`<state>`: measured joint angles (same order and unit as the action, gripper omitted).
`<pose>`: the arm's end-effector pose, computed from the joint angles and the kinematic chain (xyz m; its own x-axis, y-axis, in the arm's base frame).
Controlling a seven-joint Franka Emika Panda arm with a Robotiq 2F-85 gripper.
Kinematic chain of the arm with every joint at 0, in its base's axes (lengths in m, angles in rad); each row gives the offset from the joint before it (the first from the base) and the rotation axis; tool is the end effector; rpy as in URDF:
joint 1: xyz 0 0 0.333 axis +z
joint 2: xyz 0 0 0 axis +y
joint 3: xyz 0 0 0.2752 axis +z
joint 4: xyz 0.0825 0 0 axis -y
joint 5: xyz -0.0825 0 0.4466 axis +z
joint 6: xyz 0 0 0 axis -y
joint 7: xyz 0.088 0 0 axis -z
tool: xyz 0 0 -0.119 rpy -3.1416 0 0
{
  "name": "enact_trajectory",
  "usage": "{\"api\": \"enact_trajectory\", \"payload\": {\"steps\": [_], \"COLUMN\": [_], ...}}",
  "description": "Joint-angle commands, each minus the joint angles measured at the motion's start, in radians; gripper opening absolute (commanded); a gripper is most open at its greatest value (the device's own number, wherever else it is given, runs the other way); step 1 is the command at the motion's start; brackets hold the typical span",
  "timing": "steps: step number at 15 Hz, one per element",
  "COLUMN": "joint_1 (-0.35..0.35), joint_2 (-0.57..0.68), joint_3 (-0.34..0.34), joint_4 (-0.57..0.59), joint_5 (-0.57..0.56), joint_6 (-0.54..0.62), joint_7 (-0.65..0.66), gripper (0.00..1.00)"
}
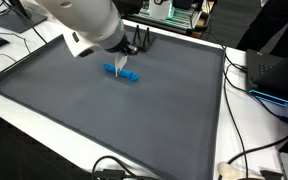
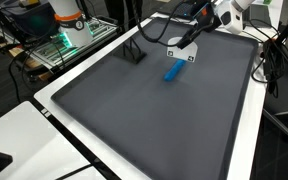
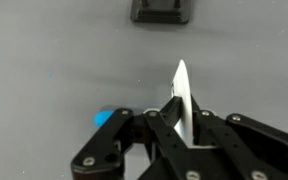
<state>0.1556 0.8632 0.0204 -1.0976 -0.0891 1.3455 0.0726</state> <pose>0.7022 0.1094 0.2081 0.8197 0.0553 -0.5702 0.1419 -0.9839 0.1085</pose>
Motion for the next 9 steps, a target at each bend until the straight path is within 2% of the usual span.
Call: {"api": "enact_trajectory", "payload": {"steps": [1, 9], "joint_1": [-0.008, -0.008], "joint_2": [0.038, 0.09], "joint_3": [0.004, 0.004], "joint_4": [0.041, 0.094], "joint_5": [0.002, 0.005], "joint_6": [0.001, 0.005], "joint_7": [-0.01, -0.01], "gripper": [0.02, 0.02]}}
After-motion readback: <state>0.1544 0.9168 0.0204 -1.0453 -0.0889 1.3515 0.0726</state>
